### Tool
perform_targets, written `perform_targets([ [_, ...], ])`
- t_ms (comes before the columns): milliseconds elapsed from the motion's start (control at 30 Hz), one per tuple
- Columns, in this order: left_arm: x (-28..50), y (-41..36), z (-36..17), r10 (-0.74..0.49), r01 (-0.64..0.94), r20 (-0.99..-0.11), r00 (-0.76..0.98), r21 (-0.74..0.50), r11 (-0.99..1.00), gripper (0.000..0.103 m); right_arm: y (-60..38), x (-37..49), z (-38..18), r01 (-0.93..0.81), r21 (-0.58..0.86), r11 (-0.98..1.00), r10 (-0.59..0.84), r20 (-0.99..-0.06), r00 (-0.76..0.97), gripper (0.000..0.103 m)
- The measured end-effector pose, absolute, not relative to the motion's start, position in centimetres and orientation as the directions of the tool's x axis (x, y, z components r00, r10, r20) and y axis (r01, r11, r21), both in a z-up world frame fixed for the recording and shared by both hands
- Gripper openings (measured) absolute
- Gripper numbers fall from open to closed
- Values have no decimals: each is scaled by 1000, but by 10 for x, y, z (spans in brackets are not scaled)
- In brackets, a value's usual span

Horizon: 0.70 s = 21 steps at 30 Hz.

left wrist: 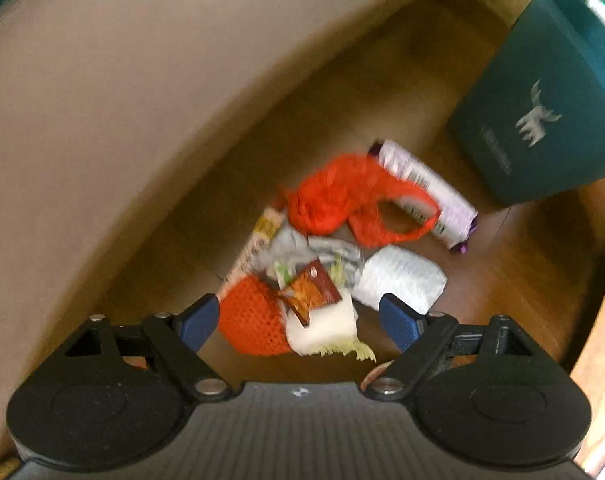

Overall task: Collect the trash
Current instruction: 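Lower the left tool toward the trash pile while the right tool grasps the teal bin rim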

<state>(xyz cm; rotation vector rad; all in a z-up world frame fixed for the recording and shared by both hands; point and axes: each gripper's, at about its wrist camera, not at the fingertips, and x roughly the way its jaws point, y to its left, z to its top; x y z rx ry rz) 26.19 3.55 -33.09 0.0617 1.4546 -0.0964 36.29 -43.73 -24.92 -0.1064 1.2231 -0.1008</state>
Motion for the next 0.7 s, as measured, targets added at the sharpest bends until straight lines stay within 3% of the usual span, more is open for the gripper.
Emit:
perform_targets([
  [67,263,32,-352,-15,95,-998,69,-8,995,87,-438,373,-264,-3,-162,987,-153,-937,315,53],
  [167,266,31,-380,-13,88,-1000,6,-13,996,87,-436,385,-282,-41,-205,978,-184,-936,299,42],
  [567,287,34,-461,-40,111,-992,-121,-54,992,86,-442,411,-302,-71,-248,966,-218,-932,290,21],
  [667,287,30,-473,-52,143,-988,-144,-73,987,70,-442,404,-302,-61,-246,967,-224,-941,253,19],
  [700,288,29,-477,-57,152,-986,-159,-81,985,59,-442,402,-303,-50,-246,968,-227,-944,237,19],
])
